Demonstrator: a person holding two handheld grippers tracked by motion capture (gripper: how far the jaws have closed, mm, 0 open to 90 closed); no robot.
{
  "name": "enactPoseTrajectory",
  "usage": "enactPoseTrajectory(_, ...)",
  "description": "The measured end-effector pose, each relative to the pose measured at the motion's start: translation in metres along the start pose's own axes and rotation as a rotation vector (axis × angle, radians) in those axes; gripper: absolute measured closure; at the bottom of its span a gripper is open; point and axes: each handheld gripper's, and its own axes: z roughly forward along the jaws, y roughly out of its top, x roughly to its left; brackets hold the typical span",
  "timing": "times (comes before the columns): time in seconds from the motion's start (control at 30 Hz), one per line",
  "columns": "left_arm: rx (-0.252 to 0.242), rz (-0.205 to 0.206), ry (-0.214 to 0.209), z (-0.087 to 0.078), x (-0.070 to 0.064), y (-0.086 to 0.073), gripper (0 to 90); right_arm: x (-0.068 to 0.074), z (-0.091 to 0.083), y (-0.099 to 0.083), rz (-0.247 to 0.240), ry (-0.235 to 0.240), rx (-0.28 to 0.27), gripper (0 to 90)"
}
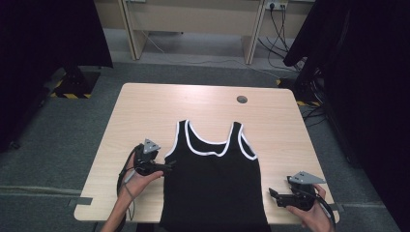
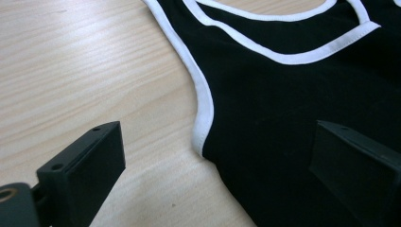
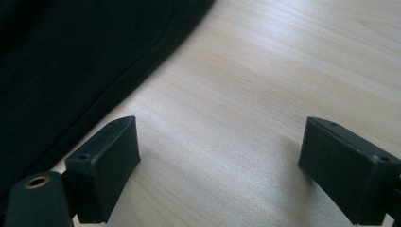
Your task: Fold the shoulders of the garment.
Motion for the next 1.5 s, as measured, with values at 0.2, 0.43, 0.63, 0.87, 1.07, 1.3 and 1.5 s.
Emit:
enactPoseTrajectory(0.2, -0.002, -0.011, -0.006, 0.005, 0.003, 0.005, 3.3, 0.000, 0.000, 0.000, 0.000, 0.000, 0.000, 13.4)
enactPoseTrajectory(0.43, -0.003, -0.018, -0.006, 0.015, 0.006, 0.015, 3.3, 0.000, 0.000, 0.000, -0.001, 0.000, 0.000, 13.4)
enactPoseTrajectory(0.63, 0.001, -0.017, -0.001, 0.025, 0.008, 0.024, 3.5, 0.000, 0.000, 0.000, -0.001, 0.001, 0.001, 13.3)
enactPoseTrajectory(0.87, 0.004, -0.010, 0.011, 0.035, 0.009, 0.035, 3.8, 0.000, 0.000, 0.000, -0.001, 0.001, 0.000, 13.3)
enactPoseTrajectory(1.07, 0.000, -0.007, 0.027, 0.046, 0.011, 0.048, 4.2, 0.000, 0.000, 0.000, -0.001, 0.001, 0.001, 13.3)
enactPoseTrajectory(1.3, 0.014, -0.001, 0.031, 0.064, 0.006, 0.061, 4.8, 0.000, 0.000, 0.000, 0.000, 0.001, 0.001, 13.3)
enactPoseTrajectory(1.5, 0.022, -0.005, 0.034, 0.077, 0.006, 0.068, 5.0, 0.000, 0.000, 0.000, 0.000, 0.002, 0.001, 13.2)
